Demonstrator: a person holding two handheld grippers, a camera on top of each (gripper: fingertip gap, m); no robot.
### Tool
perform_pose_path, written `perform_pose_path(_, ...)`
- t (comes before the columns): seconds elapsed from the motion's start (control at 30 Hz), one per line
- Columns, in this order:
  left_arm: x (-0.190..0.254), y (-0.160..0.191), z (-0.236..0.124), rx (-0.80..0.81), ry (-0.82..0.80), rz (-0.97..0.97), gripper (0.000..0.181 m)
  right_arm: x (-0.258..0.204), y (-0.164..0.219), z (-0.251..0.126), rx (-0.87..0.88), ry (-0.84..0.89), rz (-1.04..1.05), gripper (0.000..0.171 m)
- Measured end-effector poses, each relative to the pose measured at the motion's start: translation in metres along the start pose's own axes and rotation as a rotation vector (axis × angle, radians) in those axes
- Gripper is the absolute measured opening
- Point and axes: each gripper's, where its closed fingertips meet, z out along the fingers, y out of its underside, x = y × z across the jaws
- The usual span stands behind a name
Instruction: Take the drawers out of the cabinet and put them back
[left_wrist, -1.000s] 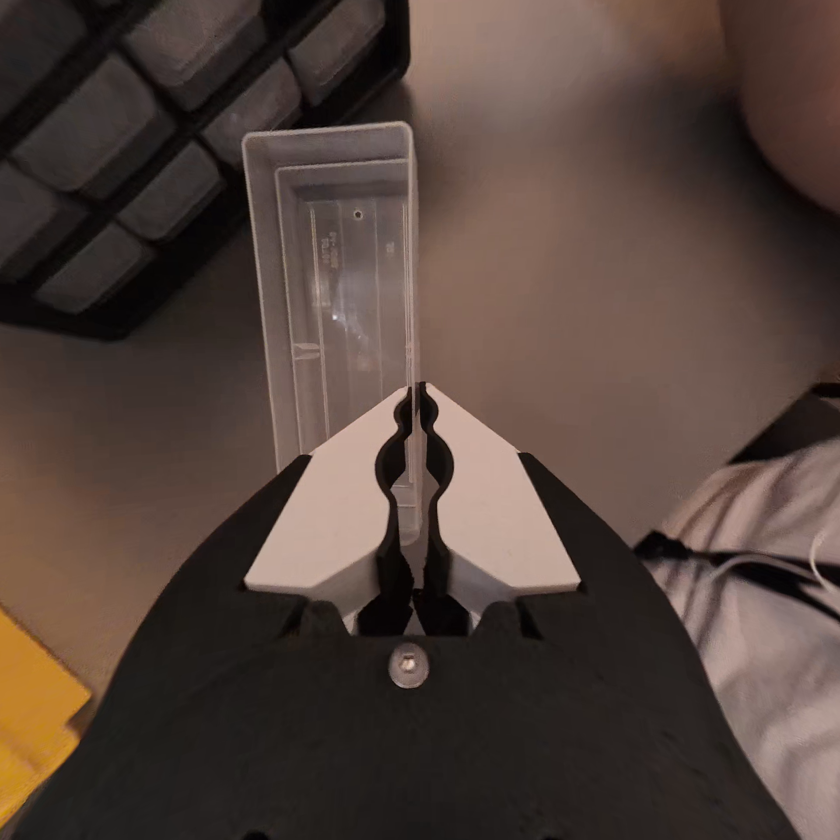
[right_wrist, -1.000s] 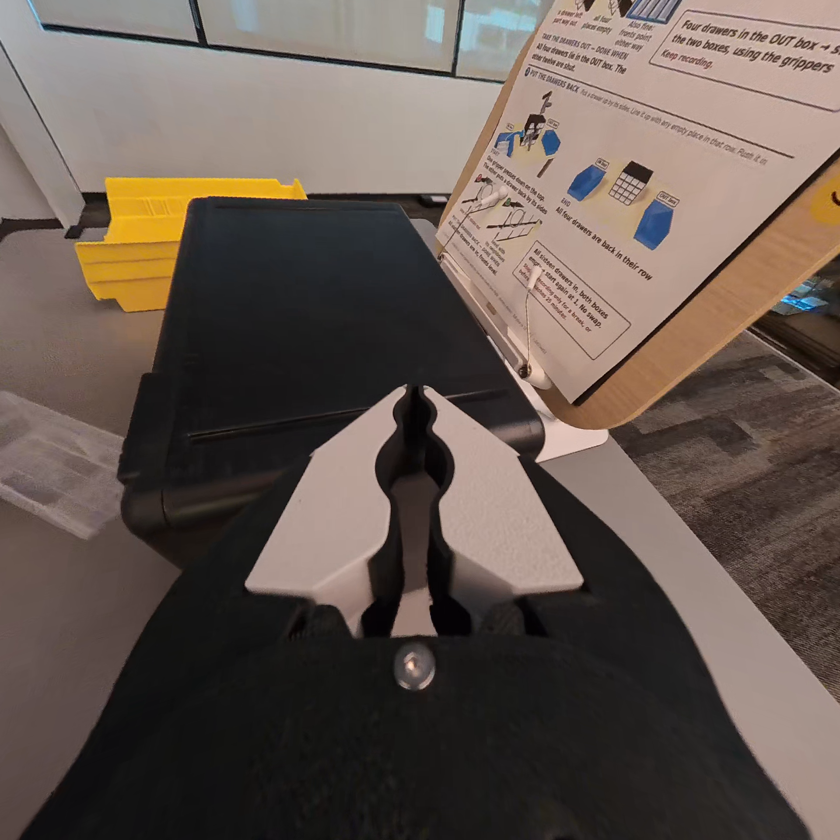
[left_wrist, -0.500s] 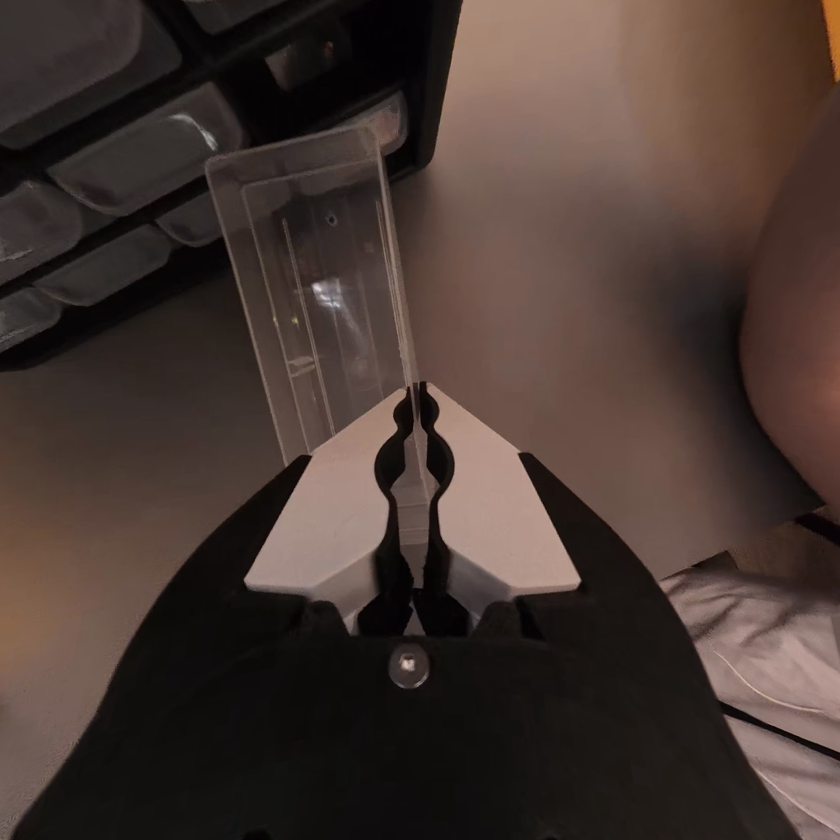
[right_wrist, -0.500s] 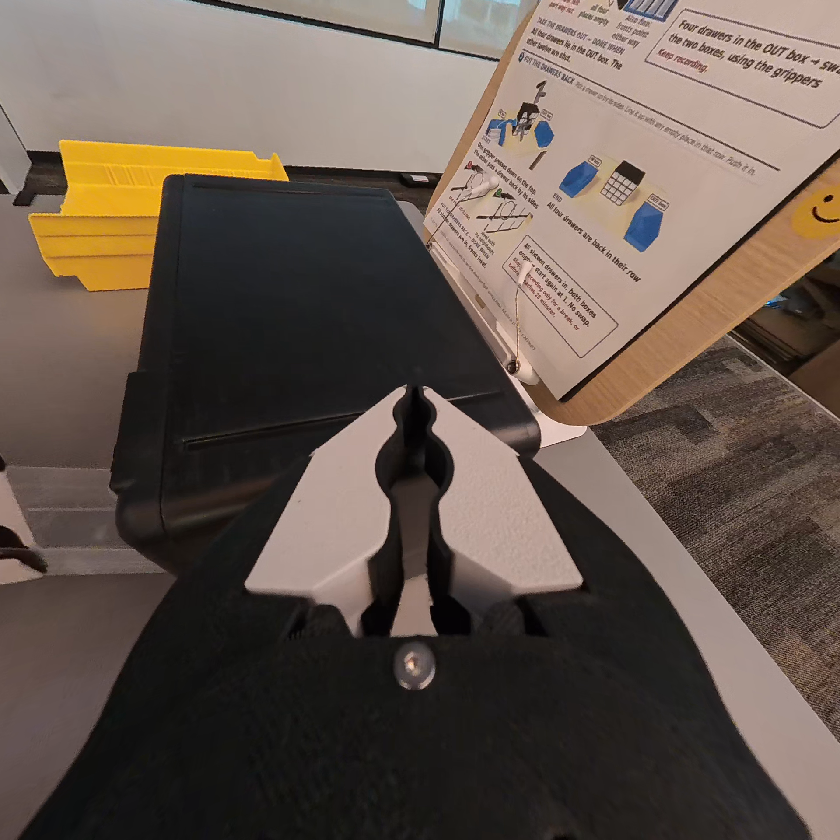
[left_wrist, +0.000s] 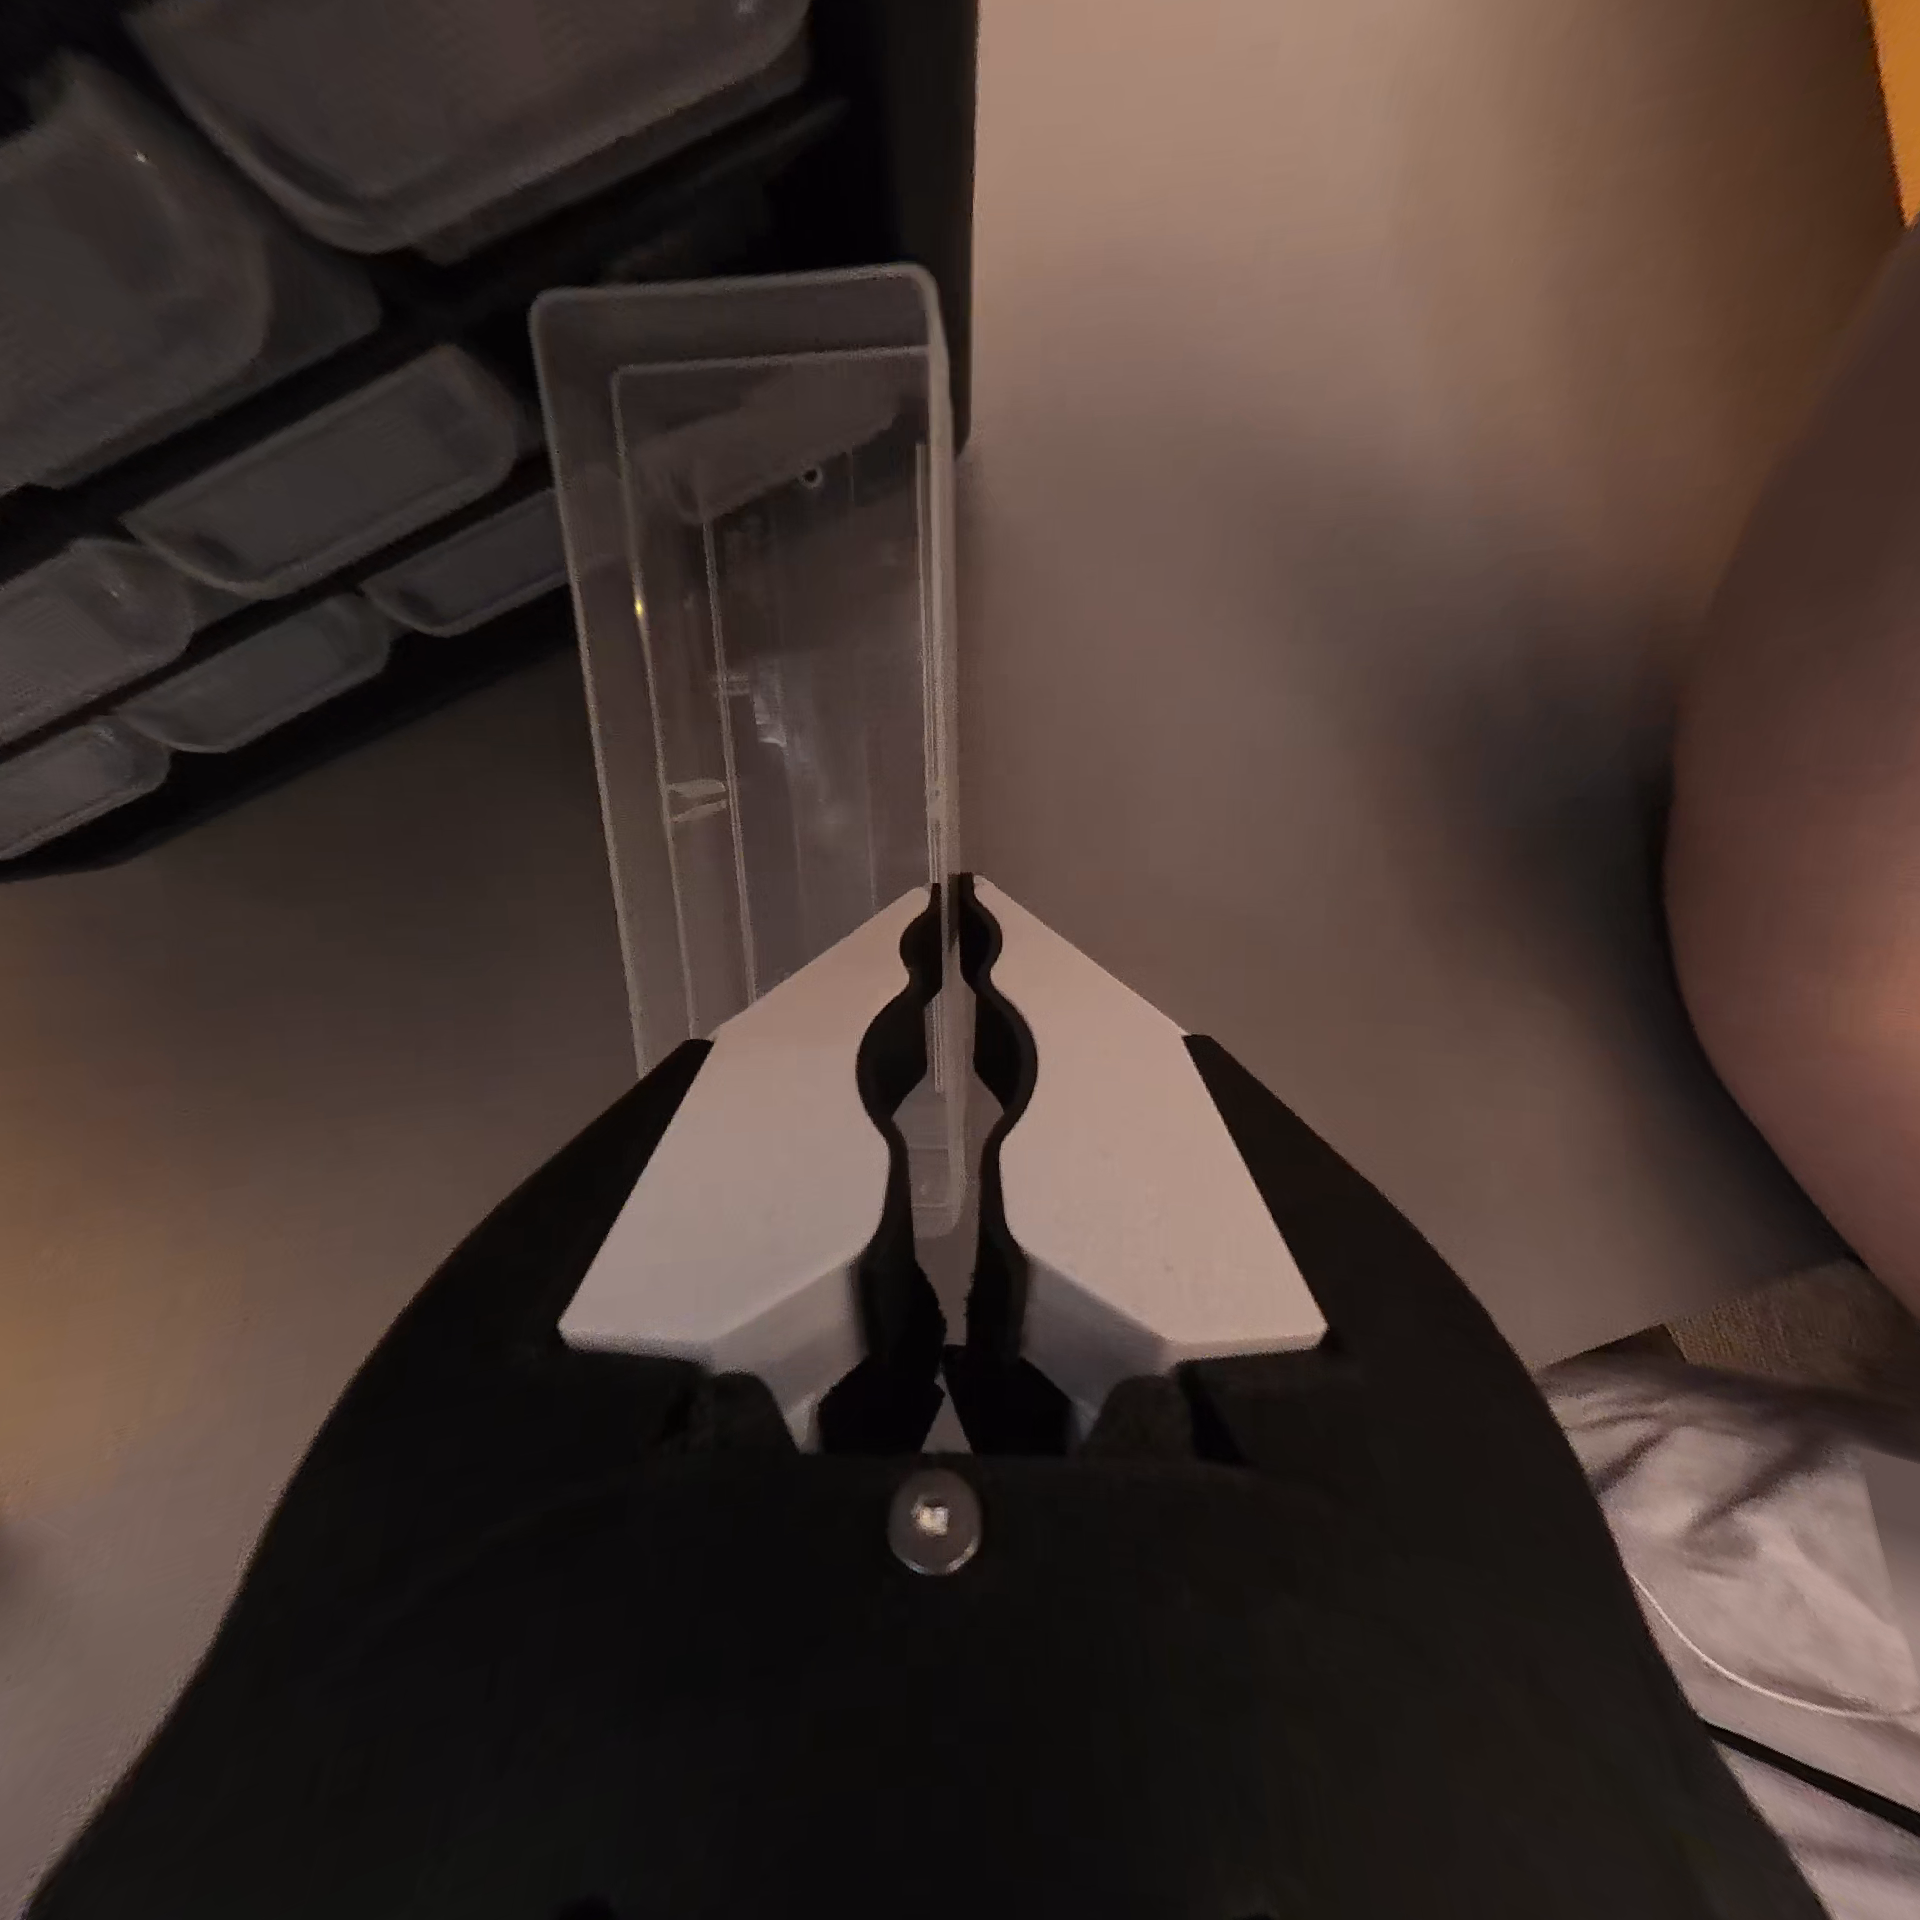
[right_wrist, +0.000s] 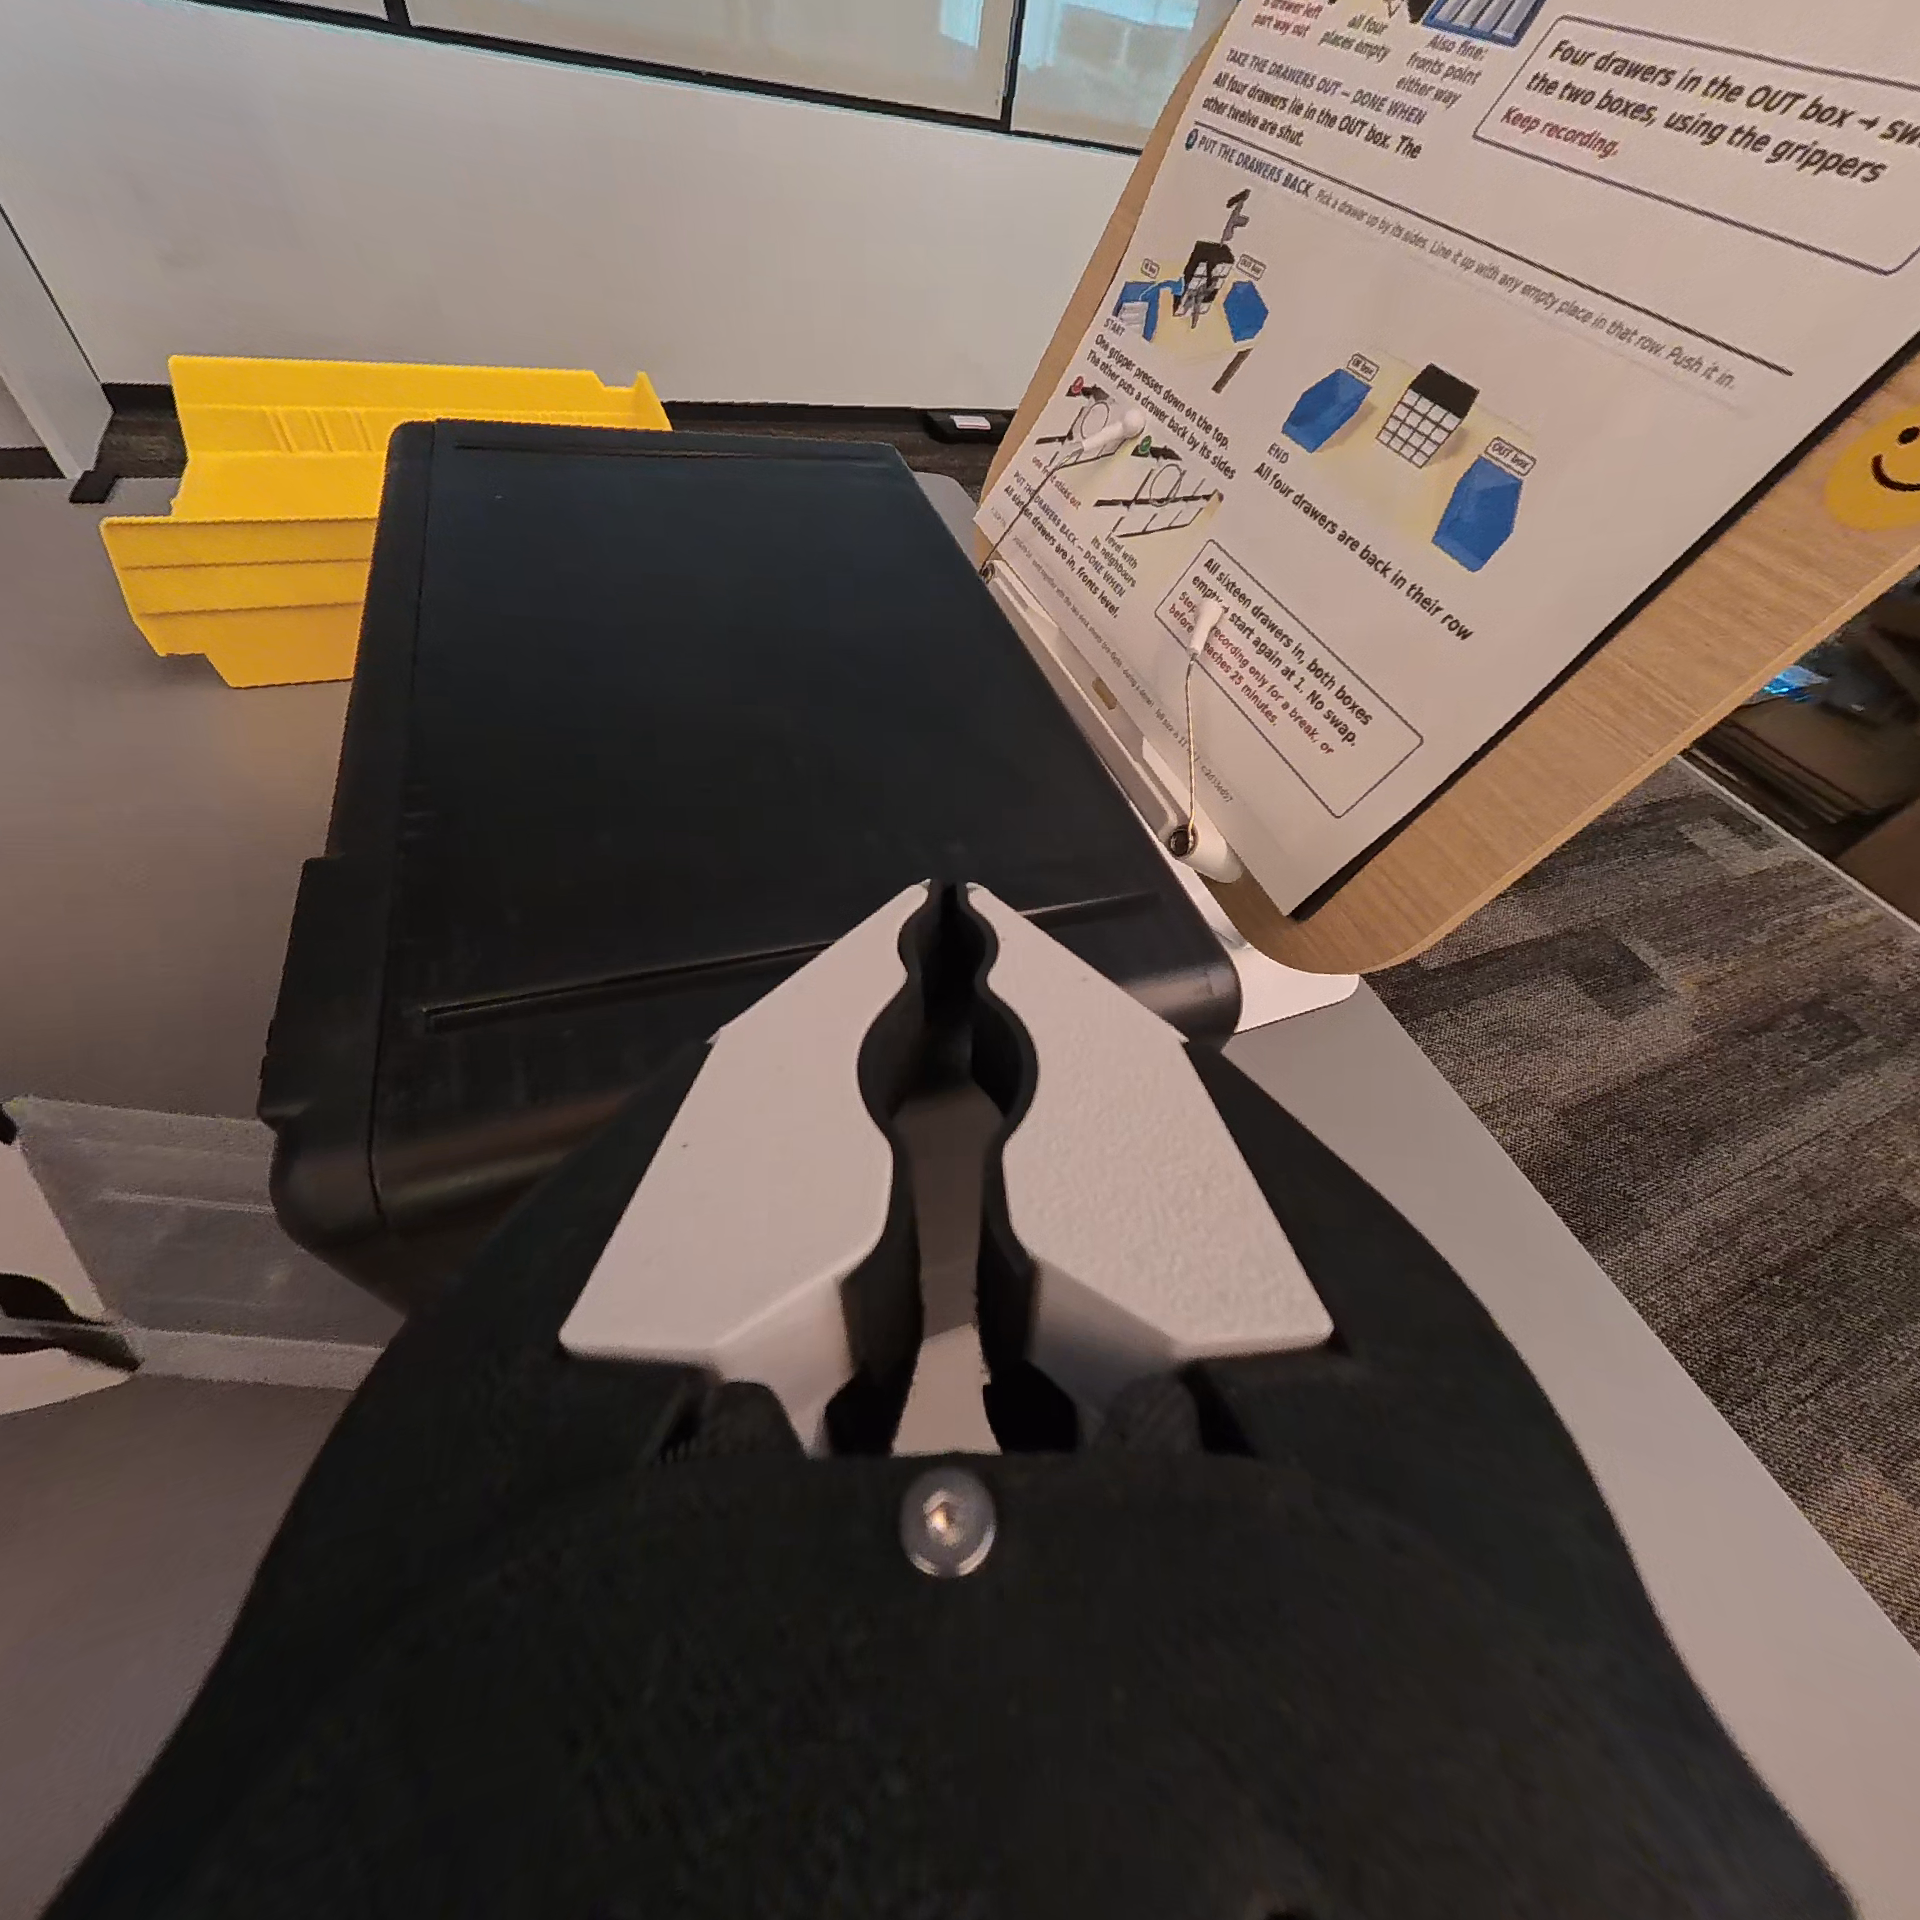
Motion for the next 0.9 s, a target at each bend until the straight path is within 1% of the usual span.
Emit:
perform_pose_path(0.03,0.001,-0.001,-0.001,0.000,0.006,-0.002,0.000,0.000,0.000,0.000,0.001,-0.002,0.002,0.000)
perform_pose_path(0.3,-0.002,0.001,0.007,-0.046,0.006,-0.040,0.000,0.000,0.000,0.000,0.006,-0.007,0.009,0.000)
perform_pose_path(0.63,-0.003,-0.002,0.009,-0.036,0.035,-0.087,0.000,0.000,0.000,0.000,0.012,-0.014,0.018,0.000)
perform_pose_path(0.73,-0.001,-0.003,0.011,-0.047,0.001,-0.071,0.000,0.000,0.000,0.000,0.011,-0.015,0.018,0.000)
perform_pose_path(0.8,0.001,0.002,0.014,-0.070,-0.022,-0.044,0.000,0.000,0.000,0.000,0.011,-0.014,0.019,0.000)
perform_pose_path(0.9,0.008,0.019,0.019,-0.087,-0.004,-0.008,0.000,-0.001,0.000,0.000,0.012,-0.017,0.018,0.000)
